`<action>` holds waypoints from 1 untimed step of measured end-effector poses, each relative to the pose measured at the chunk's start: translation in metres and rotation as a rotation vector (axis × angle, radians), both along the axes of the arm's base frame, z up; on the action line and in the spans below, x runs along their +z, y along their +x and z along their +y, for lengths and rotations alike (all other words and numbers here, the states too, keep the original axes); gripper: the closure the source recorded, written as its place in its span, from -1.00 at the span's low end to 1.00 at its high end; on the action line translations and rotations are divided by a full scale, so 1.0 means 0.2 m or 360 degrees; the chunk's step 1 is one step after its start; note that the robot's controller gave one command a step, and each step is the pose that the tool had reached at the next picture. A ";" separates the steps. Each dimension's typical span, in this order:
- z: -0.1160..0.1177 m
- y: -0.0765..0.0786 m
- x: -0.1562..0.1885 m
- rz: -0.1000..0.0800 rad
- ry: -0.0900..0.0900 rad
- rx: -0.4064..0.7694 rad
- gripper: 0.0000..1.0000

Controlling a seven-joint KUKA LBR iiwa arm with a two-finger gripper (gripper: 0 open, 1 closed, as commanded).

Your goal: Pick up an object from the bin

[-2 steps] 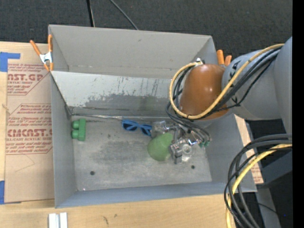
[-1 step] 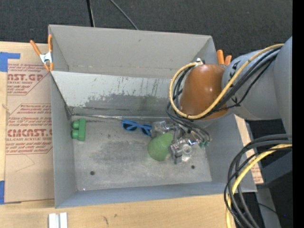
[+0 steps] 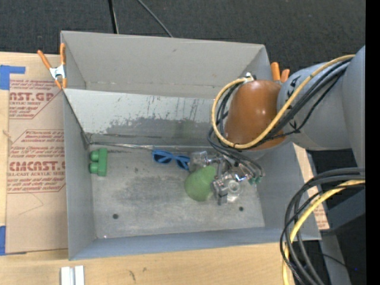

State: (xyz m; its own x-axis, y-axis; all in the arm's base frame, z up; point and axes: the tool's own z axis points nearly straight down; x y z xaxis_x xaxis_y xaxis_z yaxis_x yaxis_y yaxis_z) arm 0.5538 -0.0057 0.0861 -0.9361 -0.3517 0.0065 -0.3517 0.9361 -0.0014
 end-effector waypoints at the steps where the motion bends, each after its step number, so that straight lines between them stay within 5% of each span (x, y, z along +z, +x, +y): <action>1: 0.00 0.00 0.00 0.0000 0.0000 0.0000 1.00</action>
Offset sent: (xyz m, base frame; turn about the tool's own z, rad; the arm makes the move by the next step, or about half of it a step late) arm -0.0162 -0.0017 0.1578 -0.4415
